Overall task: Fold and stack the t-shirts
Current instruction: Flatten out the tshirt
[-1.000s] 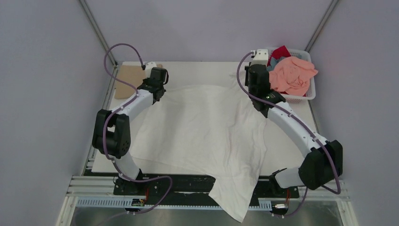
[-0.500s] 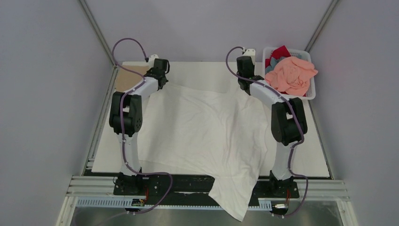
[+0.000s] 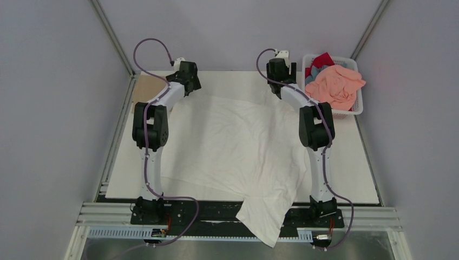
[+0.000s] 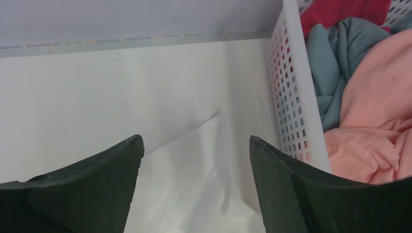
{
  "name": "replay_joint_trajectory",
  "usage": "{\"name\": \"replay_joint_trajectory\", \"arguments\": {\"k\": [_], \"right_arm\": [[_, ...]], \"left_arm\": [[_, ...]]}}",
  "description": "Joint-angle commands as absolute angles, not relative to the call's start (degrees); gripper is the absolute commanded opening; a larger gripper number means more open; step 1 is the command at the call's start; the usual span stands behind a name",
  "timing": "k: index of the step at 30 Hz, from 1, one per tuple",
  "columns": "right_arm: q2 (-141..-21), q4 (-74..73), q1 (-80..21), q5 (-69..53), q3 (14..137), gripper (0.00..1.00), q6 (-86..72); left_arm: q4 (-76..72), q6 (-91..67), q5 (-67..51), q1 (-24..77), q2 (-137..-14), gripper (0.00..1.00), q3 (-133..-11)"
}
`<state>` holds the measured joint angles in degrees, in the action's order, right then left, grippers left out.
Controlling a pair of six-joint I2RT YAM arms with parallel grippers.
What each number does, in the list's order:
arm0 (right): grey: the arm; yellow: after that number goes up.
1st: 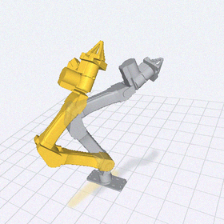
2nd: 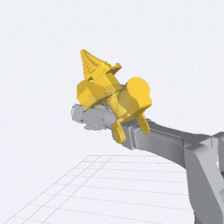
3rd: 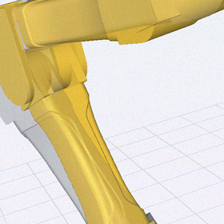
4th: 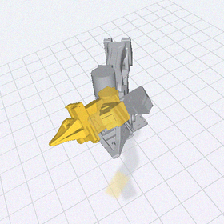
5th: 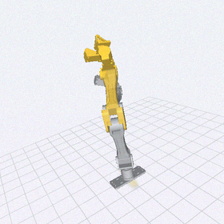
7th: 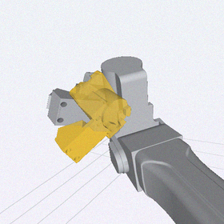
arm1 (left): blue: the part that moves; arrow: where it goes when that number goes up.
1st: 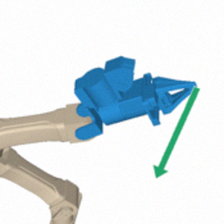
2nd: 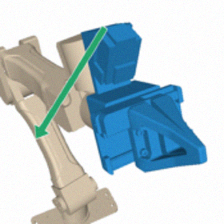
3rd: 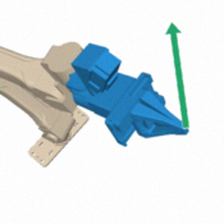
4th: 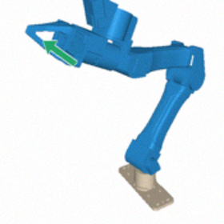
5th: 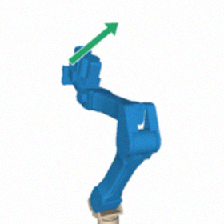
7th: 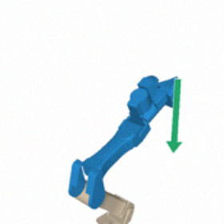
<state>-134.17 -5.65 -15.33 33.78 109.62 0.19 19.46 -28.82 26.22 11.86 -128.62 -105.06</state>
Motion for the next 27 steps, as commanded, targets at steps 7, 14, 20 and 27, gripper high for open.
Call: {"name": "replay_joint_trajectory", "arguments": {"k": [7,14,20,27], "right_arm": [[-111.8,-11.3,-19.3,22.8,94.4,1.0,-6.7],[-96.9,-16.6,-19.9,9.8,69.3,1.0,-22.5],[-102.4,-15.8,-16.9,8.4,70.3,1.0,-23.1],[-116.1,-17.1,-14.9,6.9,79.3,1.0,-23.5]], "left_arm": [[20.2,-29.6,14.9,12.7,-109.9,1.0,-97.5],[14.0,-33.7,7.0,13.5,-94.7,1.0,-73.2],[10.9,-35.5,7.1,13.5,-94.8,1.0,-63.4],[12.5,-37.5,6.4,12.4,-101.5,1.0,-64.4]]}}
